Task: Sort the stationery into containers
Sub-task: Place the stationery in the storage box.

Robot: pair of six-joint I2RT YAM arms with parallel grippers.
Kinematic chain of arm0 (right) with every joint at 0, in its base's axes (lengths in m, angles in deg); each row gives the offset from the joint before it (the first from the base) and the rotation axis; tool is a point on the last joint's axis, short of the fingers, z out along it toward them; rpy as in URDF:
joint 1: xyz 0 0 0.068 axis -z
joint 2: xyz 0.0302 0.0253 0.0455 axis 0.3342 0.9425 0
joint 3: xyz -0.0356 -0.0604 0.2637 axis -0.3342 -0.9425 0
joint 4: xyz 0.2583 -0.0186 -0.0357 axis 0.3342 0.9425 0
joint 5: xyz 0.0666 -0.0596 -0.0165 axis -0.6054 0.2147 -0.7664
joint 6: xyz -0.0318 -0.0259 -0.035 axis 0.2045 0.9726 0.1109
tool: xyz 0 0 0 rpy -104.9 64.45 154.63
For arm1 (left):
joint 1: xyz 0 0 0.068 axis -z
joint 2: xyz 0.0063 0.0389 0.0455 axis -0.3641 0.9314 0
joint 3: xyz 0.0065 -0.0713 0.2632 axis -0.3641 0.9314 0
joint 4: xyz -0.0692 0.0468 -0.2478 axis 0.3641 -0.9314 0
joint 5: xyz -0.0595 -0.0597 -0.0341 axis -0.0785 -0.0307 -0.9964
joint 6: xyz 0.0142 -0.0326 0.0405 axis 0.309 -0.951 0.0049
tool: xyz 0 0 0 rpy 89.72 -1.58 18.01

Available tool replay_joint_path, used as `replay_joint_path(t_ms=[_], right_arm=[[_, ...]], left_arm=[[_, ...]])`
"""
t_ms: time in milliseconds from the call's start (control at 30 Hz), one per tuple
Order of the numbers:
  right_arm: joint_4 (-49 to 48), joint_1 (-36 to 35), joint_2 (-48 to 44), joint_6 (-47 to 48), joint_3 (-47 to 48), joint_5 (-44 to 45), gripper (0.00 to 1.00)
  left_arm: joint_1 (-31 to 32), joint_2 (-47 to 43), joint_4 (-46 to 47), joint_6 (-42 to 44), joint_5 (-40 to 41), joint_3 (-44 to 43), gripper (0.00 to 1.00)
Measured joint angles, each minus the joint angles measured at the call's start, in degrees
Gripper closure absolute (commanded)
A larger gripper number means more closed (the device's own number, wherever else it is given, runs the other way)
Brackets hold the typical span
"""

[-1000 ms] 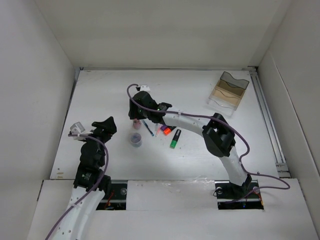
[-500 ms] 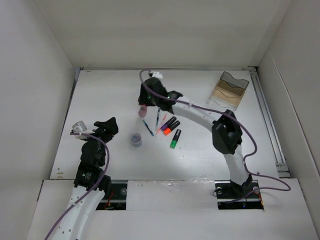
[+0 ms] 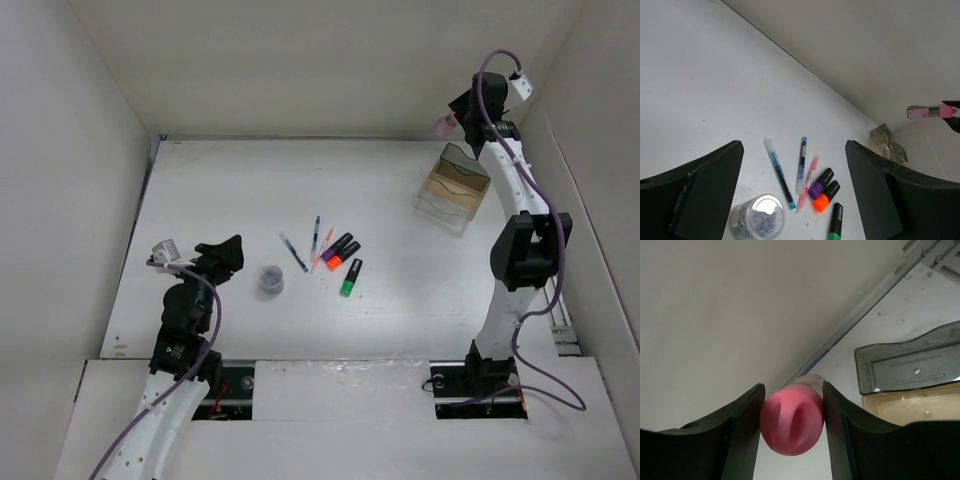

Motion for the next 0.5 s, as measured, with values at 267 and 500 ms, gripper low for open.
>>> replay_joint_path(t_ms=[267,500], right_arm=[[3.96,3.78,3.61,-1.42,1.25,-0.26,0.82],[4.13,7.54,5.18,-1.49,1.6,0.79,0.84]], left_arm=[[0.15,0.48,1.95,0.02,-1.64,0.72,0.19],[0.74,2.08,3.54,0.02,-2.51,1.55,0.18]])
